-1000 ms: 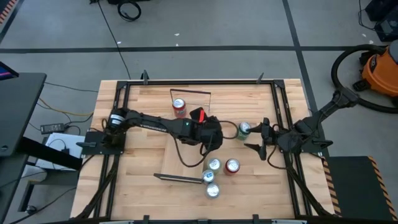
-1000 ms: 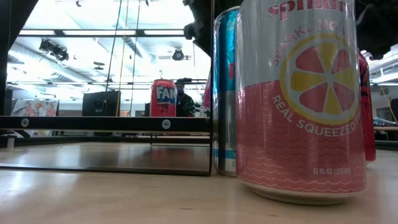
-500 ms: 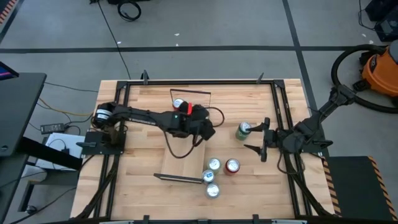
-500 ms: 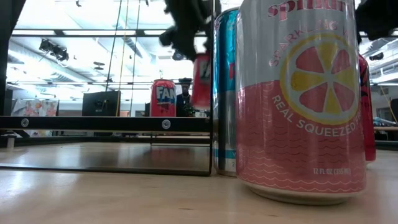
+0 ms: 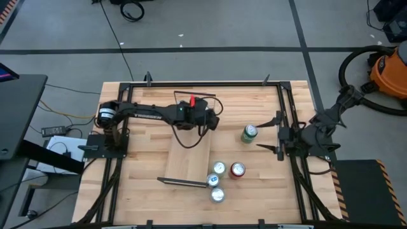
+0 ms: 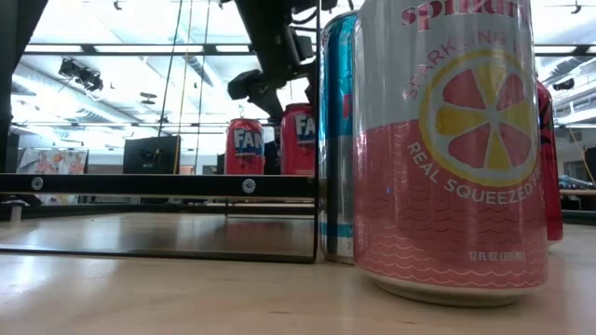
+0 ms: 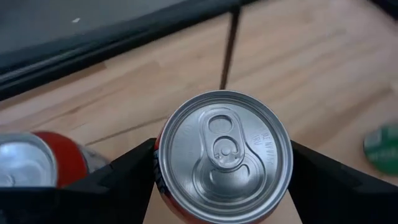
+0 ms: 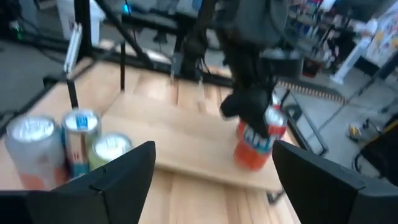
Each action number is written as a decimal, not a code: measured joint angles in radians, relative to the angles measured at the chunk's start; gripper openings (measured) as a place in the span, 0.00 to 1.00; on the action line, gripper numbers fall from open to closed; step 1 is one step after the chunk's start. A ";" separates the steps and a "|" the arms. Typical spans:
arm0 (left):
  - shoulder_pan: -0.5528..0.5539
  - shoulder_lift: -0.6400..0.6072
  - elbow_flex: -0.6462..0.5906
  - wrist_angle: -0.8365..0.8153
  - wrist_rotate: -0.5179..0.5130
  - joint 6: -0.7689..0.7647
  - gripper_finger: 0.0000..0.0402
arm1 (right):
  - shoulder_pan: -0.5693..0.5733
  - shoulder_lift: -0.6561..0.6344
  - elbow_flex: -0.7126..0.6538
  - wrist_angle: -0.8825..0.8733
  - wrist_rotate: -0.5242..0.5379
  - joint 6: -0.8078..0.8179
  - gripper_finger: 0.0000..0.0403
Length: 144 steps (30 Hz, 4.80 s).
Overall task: Place canned beverage on shelf
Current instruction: Put the red soda can on the shelf, then put the light green soda can on the shelf
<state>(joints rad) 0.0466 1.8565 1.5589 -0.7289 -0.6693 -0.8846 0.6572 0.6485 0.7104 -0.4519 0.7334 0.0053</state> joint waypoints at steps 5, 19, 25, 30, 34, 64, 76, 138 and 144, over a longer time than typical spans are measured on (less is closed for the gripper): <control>0.022 0.000 0.000 0.011 -0.006 -0.048 0.76 | -0.010 -0.038 0.002 -0.104 0.003 0.107 0.83; 0.023 0.000 0.000 0.023 -0.010 -0.125 0.76 | -0.010 -0.086 -0.043 -0.106 -0.007 0.170 0.83; 0.017 0.000 0.000 0.067 -0.007 -0.089 0.76 | -0.010 -0.086 -0.043 -0.097 -0.011 0.158 0.83; 0.017 0.000 0.000 0.084 0.011 -0.065 0.76 | -0.010 -0.086 -0.043 -0.071 -0.021 0.150 0.83; 0.028 0.007 0.000 0.066 0.012 -0.066 0.76 | -0.010 -0.086 -0.043 -0.063 -0.022 0.149 0.83; 0.055 0.033 0.002 0.025 0.012 -0.013 0.76 | -0.010 -0.086 -0.044 -0.049 -0.028 0.130 0.83; 0.058 0.065 0.005 0.080 0.019 0.011 0.76 | -0.010 -0.084 -0.044 -0.040 -0.029 0.126 0.83; 0.054 0.000 0.001 0.154 -0.043 0.067 0.93 | -0.010 -0.076 -0.044 -0.035 -0.029 0.123 0.83; 0.036 -0.001 0.073 0.148 -0.047 0.144 0.93 | -0.010 -0.075 -0.044 -0.035 -0.029 0.123 0.83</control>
<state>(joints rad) 0.0823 1.8557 1.6317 -0.5810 -0.7167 -0.7407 0.6469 0.5739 0.6662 -0.4871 0.7040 0.1280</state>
